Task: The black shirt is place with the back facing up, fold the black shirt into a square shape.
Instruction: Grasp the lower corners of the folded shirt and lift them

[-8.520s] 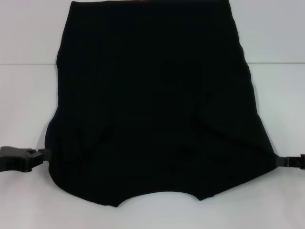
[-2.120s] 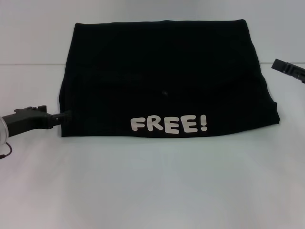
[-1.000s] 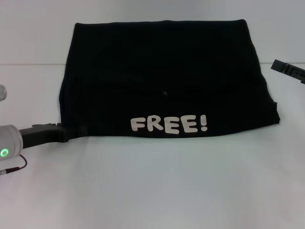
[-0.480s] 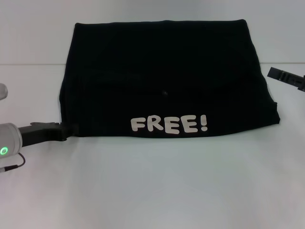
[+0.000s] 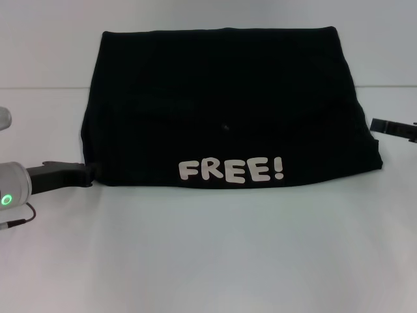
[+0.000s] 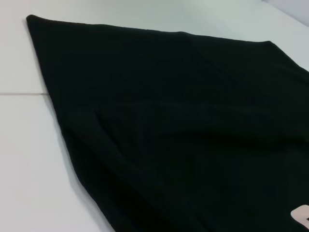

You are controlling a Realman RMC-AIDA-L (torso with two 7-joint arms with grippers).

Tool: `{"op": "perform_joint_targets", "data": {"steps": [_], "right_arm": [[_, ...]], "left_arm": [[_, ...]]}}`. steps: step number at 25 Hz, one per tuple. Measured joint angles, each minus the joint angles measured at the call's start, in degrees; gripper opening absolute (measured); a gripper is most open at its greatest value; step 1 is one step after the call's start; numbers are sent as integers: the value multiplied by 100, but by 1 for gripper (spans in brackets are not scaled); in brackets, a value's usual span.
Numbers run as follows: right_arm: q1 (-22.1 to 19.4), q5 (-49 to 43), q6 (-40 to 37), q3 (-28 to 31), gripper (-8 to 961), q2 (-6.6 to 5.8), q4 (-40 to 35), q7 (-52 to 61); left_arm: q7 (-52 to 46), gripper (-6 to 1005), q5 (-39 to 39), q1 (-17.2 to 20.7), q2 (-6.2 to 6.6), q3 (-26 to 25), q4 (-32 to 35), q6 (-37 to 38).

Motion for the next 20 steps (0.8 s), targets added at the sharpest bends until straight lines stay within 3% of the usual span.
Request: {"op": "perform_joint_targets", "data": {"steps": [3, 12, 20], "right_arm": [[56, -269, 181, -2, 685, 46, -12, 23], [147, -592, 668, -274, 686, 205, 6, -22], [147, -697, 864, -309, 674, 212, -3, -586]], "left_arm": [[-8, -1, 2, -26, 6, 0, -6, 9], [-22, 0, 10, -97, 12, 0, -31, 4], [-23, -1, 16, -145, 31, 0, -79, -39]]}}
